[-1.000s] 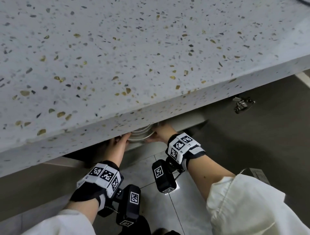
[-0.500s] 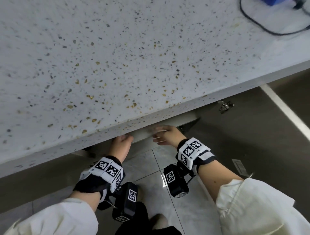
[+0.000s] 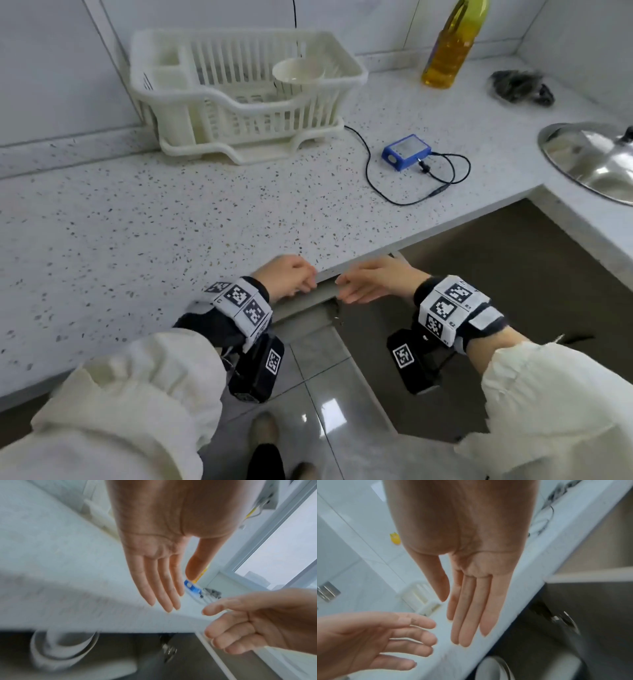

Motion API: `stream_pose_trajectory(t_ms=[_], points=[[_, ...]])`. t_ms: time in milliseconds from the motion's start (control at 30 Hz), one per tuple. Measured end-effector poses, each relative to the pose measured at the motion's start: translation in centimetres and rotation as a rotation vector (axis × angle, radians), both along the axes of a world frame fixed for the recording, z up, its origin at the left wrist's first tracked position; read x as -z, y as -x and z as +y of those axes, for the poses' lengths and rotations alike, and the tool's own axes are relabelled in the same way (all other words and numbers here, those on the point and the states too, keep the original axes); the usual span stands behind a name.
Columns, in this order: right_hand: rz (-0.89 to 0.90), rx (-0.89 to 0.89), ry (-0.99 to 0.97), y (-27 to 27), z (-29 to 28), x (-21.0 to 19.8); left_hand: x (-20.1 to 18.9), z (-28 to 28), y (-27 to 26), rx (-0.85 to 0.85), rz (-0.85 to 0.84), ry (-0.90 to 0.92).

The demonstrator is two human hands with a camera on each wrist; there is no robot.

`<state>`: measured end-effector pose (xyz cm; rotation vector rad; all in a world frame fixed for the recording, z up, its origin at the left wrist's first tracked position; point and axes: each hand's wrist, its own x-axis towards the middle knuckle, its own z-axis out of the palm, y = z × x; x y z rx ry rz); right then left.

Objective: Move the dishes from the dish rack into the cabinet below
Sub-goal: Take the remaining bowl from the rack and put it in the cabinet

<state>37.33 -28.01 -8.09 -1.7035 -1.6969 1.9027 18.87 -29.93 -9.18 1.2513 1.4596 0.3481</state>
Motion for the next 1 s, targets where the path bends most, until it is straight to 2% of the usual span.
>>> stream_pose_trajectory(t_ms=[133, 266, 366, 533, 633, 733, 799, 866, 899, 966, 999], points=[[0.05, 0.058, -0.143, 0.8, 3.0, -6.3, -5.9, 3.5, 1.1, -0.032, -0.046, -0.147], [0.109, 0.046, -0.246, 3.0, 7.3, -10.3, -10.1, 7.4, 2.8, -0.119, -0.119, -0.278], [0.174, 0.12, -0.339, 5.2, 11.7, -12.1, -12.3, 11.0, 4.2, -0.218, -0.165, -0.359], [0.202, 0.363, -0.545, 8.2, 21.0, -13.2, -14.3, 18.6, 7.0, -0.329, -0.182, -0.422], [0.093, 0.495, -0.64, 9.5, 27.1, -12.4, -14.4, 23.6, 8.3, -0.364, -0.167, -0.397], [-0.067, 0.548, -0.592, 10.3, 32.2, -10.7, -13.5, 28.1, 8.6, -0.39, -0.184, -0.33], [-0.229, 0.498, -0.498, 10.6, 34.7, -9.3, -12.1, 30.6, 8.5, -0.39, -0.162, -0.257], [-0.518, 0.283, -0.497, 11.2, 36.6, -8.0, -10.6, 32.5, 8.3, -0.405, -0.162, -0.155], [-0.585, 0.234, -0.469, 11.5, 37.4, -7.6, -10.1, 33.3, 8.1, -0.422, -0.182, -0.105], [-0.61, 0.198, -0.433, 12.2, 38.0, -7.4, -9.1, 34.7, 7.9, -0.449, -0.21, -0.032], [-0.603, 0.241, -0.387, 12.7, 38.4, -7.5, -8.8, 35.2, 7.7, -0.45, -0.219, -0.007]])
